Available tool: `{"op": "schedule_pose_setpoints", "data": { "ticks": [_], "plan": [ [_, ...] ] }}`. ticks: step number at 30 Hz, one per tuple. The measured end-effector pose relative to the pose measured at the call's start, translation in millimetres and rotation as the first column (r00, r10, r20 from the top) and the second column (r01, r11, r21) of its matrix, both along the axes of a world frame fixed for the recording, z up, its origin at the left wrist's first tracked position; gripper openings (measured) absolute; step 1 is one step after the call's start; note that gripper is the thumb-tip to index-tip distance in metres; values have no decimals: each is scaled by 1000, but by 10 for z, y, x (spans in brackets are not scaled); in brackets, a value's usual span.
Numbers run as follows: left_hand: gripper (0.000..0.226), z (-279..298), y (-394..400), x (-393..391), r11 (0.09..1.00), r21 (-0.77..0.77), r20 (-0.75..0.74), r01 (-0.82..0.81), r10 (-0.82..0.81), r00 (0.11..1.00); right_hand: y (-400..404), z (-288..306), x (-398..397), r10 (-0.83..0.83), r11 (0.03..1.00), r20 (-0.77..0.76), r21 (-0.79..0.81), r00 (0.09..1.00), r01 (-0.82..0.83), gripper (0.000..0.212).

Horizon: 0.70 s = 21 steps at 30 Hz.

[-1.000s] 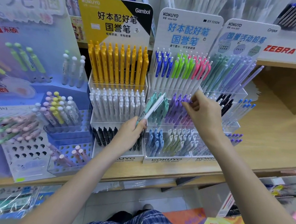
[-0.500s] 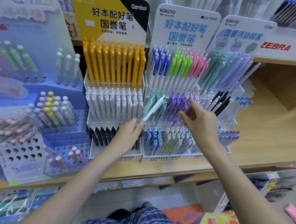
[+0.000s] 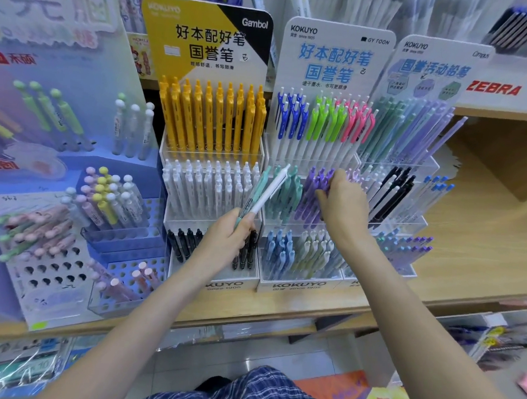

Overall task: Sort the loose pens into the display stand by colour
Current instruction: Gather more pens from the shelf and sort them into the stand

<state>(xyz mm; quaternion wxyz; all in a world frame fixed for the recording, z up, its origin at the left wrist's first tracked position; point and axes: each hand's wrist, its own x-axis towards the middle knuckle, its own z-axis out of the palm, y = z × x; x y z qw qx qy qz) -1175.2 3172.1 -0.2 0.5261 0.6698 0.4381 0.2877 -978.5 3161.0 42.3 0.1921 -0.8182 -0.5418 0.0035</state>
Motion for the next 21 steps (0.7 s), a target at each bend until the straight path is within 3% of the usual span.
{"op": "schedule_pose_setpoints", "data": {
  "ticks": [2, 4, 6, 8, 10, 13, 17, 21],
  "plan": [
    [26, 30, 4, -18, 1000, -8, 7, 17, -17, 1000, -69, 22, 30, -20, 998, 0, 57, 1000, 20, 27],
    [25, 70, 17, -33, 998, -30, 44, 50, -49, 998, -202, 116, 16, 53, 969, -248, 245, 967, 10, 27],
    [23, 108, 23, -34, 992, -77, 91, 103, -96, 991, -310, 249, -75, 216, 941, -576, 339, 788, -9, 20],
    [21, 140, 17, -20, 982, -101, 115, 159, -147, 982, -333, 341, -183, 316, 942, -762, 323, 566, -91, 19],
    [20, 164, -4, -3, 975, -112, 150, 192, -174, 973, -305, 378, -238, 308, 951, -857, 293, 414, -102, 22],
    [18, 195, 3, -59, 985, -115, 194, 132, -108, 975, -287, 404, -174, 240, 963, -932, 264, 271, 54, 14],
    [18, 194, 81, -261, 997, -66, 161, -26, 36, 986, -297, 385, -78, 240, 958, -949, 265, 206, 106, 4],
    [18, 131, 70, -376, 978, 155, -68, -140, 151, 986, -304, 315, -88, 223, 960, -949, 254, 221, 119, 8]
  ]
}}
